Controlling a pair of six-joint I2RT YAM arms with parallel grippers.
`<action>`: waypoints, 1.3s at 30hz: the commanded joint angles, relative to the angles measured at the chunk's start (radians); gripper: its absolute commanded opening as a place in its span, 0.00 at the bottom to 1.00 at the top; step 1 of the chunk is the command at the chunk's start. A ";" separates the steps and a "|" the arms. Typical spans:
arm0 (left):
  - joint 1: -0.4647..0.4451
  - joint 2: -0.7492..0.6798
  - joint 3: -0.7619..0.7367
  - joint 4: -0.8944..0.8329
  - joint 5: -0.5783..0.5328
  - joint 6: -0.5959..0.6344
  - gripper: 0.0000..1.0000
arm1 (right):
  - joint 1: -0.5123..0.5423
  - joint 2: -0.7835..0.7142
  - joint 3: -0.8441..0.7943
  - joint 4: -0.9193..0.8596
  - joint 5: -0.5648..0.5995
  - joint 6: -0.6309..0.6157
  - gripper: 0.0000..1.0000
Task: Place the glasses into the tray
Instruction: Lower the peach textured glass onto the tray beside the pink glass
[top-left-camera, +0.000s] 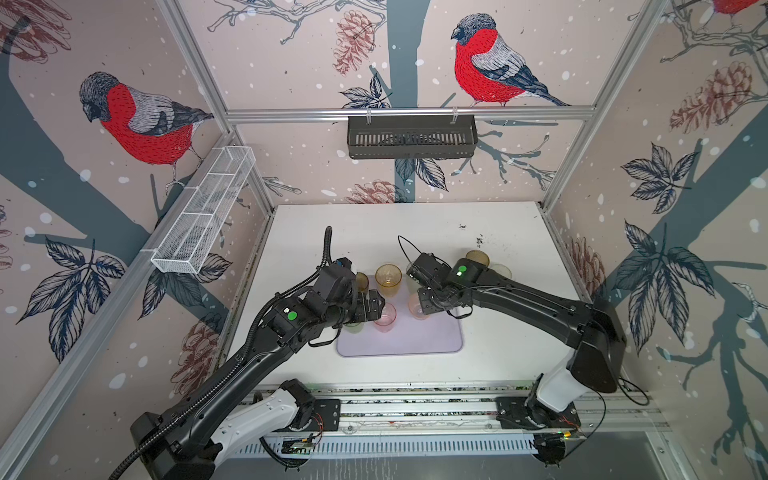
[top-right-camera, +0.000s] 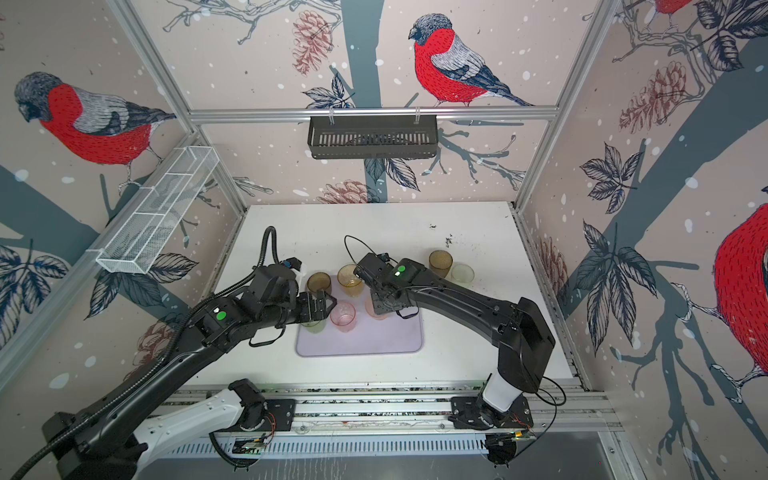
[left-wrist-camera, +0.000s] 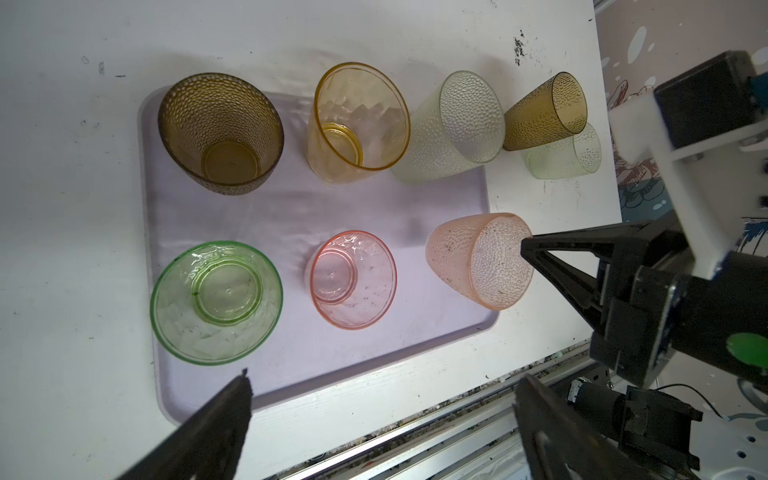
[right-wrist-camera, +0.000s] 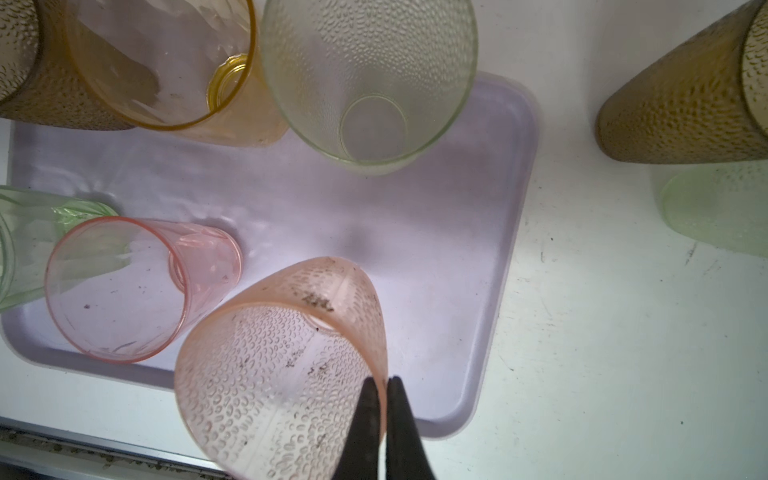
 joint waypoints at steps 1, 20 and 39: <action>0.003 -0.009 -0.008 -0.014 -0.016 -0.018 0.98 | 0.008 0.011 0.007 0.021 -0.004 -0.001 0.00; 0.003 -0.052 -0.053 -0.024 -0.013 -0.033 0.98 | 0.034 0.076 -0.009 0.063 -0.019 0.014 0.00; 0.004 -0.044 -0.055 -0.016 -0.014 -0.032 0.98 | 0.029 0.089 -0.046 0.094 -0.036 0.019 0.00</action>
